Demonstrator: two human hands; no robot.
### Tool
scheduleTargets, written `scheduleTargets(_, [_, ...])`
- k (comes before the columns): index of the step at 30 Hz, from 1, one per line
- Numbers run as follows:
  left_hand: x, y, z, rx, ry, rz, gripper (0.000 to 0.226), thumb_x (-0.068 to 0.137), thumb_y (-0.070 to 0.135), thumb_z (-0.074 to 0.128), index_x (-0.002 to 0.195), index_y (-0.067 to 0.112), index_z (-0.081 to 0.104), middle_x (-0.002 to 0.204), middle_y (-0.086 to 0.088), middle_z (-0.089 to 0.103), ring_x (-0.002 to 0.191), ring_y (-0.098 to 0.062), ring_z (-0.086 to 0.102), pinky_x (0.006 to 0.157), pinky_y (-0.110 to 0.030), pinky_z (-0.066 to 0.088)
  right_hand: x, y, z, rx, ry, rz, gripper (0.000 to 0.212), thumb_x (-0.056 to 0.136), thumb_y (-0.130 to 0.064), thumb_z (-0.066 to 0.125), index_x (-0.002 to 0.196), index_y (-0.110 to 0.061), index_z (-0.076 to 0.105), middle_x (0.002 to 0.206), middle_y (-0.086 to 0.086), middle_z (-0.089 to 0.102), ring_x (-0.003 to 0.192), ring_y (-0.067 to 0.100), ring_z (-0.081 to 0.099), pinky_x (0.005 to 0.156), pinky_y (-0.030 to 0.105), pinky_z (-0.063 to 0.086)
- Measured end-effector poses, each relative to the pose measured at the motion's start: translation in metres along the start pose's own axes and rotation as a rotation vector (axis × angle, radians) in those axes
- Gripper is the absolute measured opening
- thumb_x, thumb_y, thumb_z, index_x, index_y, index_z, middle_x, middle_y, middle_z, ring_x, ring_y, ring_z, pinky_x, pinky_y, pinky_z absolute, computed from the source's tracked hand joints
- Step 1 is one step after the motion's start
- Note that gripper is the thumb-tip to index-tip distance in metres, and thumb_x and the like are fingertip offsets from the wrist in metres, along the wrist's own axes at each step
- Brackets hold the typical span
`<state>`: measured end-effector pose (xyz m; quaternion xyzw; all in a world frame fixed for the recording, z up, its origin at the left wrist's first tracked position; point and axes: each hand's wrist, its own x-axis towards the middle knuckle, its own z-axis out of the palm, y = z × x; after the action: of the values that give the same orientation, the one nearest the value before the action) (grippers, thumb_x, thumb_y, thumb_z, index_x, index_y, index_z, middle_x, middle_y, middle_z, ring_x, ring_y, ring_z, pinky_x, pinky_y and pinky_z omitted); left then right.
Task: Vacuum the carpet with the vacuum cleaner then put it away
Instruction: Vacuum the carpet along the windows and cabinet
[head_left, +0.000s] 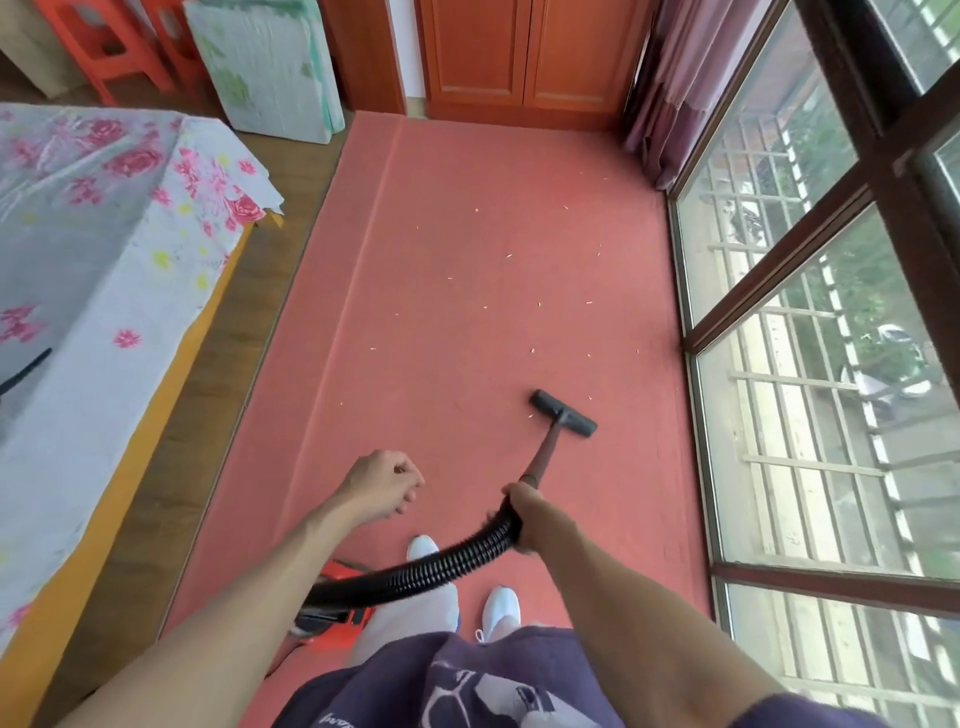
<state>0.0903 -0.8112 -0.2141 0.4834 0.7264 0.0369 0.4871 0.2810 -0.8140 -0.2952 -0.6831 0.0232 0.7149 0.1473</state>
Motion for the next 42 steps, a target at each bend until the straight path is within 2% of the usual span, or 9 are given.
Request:
scheduleTargets(4, [0.017, 0.002, -0.02, -0.052, -0.023, -0.01, 0.018, 0.091, 0.009, 0.05, 0.088, 0.005, 0.067, 0.077, -0.009, 0.069, 0.062, -0.019, 0.062, 0.055, -0.026, 0.051, -0.014, 0.03, 0.017, 0.004, -0.041, 0.047, 0.016, 0.099, -0.019, 0.046, 0.091, -0.007, 0.038, 0.068, 0.011, 0.047, 0.045, 0.023, 0.051, 0.045, 0.031, 0.051])
scheduleTargets(7, [0.032, 0.002, -0.029, 0.01, -0.072, -0.001, 0.018, 0.09, 0.01, 0.049, 0.086, 0.008, 0.066, 0.076, -0.007, 0.069, 0.061, -0.017, 0.061, 0.054, -0.026, 0.049, -0.02, 0.055, 0.047, 0.028, -0.105, 0.077, 0.015, 0.095, -0.019, 0.047, 0.093, -0.006, 0.04, 0.068, 0.011, 0.047, 0.042, 0.023, 0.05, 0.055, 0.036, 0.051])
scheduleTargets(11, [0.047, 0.003, -0.036, 0.052, -0.111, 0.012, 0.019, 0.092, 0.01, 0.048, 0.089, 0.008, 0.066, 0.08, -0.008, 0.07, 0.063, -0.017, 0.062, 0.055, -0.025, 0.049, -0.02, 0.032, 0.059, 0.034, -0.073, 0.014, 0.012, 0.097, -0.013, 0.044, 0.089, -0.006, 0.038, 0.066, 0.011, 0.047, 0.046, 0.025, 0.05, 0.065, 0.041, 0.052])
scheduleTargets(16, [0.06, -0.009, -0.047, 0.067, -0.149, 0.017, 0.02, 0.09, 0.011, 0.047, 0.084, 0.009, 0.066, 0.073, -0.004, 0.069, 0.057, -0.015, 0.06, 0.052, -0.025, 0.049, 0.008, 0.006, 0.049, -0.113, 0.029, -0.005, 0.019, 0.096, -0.017, 0.046, 0.105, -0.003, 0.037, 0.071, 0.015, 0.051, 0.051, 0.026, 0.055, 0.062, 0.04, 0.055])
scheduleTargets(21, [0.078, -0.027, -0.07, 0.019, -0.136, -0.022, 0.019, 0.088, 0.01, 0.049, 0.084, 0.006, 0.067, 0.068, -0.005, 0.066, 0.055, -0.018, 0.058, 0.052, -0.025, 0.046, -0.004, 0.023, 0.062, -0.121, -0.057, 0.073, 0.018, 0.096, -0.016, 0.045, 0.107, -0.006, 0.035, 0.072, 0.013, 0.046, 0.041, 0.022, 0.051, 0.045, 0.03, 0.053])
scheduleTargets(24, [0.088, -0.036, -0.082, 0.035, -0.14, -0.019, 0.019, 0.088, 0.009, 0.048, 0.084, 0.005, 0.067, 0.068, -0.005, 0.065, 0.054, -0.018, 0.058, 0.052, -0.024, 0.046, -0.003, 0.021, 0.077, -0.111, -0.076, 0.056, 0.016, 0.098, -0.015, 0.044, 0.105, -0.006, 0.034, 0.075, 0.013, 0.045, 0.036, 0.02, 0.052, 0.042, 0.029, 0.052])
scheduleTargets(32, [0.095, -0.05, -0.083, 0.03, -0.19, 0.003, 0.02, 0.091, 0.011, 0.048, 0.082, 0.009, 0.066, 0.068, -0.003, 0.067, 0.056, -0.016, 0.06, 0.052, -0.026, 0.048, 0.016, -0.026, 0.09, -0.257, 0.036, -0.016, 0.025, 0.098, -0.017, 0.045, 0.114, -0.002, 0.033, 0.073, 0.016, 0.053, 0.056, 0.026, 0.056, 0.052, 0.036, 0.052])
scheduleTargets(38, [0.101, -0.057, -0.079, -0.021, -0.211, -0.022, 0.016, 0.087, 0.01, 0.051, 0.078, 0.009, 0.064, 0.065, -0.005, 0.065, 0.052, -0.018, 0.058, 0.05, -0.026, 0.046, -0.008, 0.015, 0.105, -0.137, 0.003, 0.042, 0.013, 0.097, -0.014, 0.047, 0.098, -0.005, 0.038, 0.072, 0.012, 0.046, 0.038, 0.021, 0.053, 0.048, 0.033, 0.052])
scheduleTargets(42, [0.103, -0.048, -0.079, -0.016, -0.214, -0.004, 0.018, 0.089, 0.01, 0.049, 0.083, 0.007, 0.066, 0.071, -0.006, 0.068, 0.057, -0.019, 0.059, 0.052, -0.026, 0.047, -0.008, 0.03, 0.112, 0.128, -0.01, 0.033, 0.016, 0.094, -0.011, 0.053, 0.099, -0.004, 0.04, 0.074, 0.012, 0.047, 0.048, 0.026, 0.056, 0.071, 0.049, 0.06])
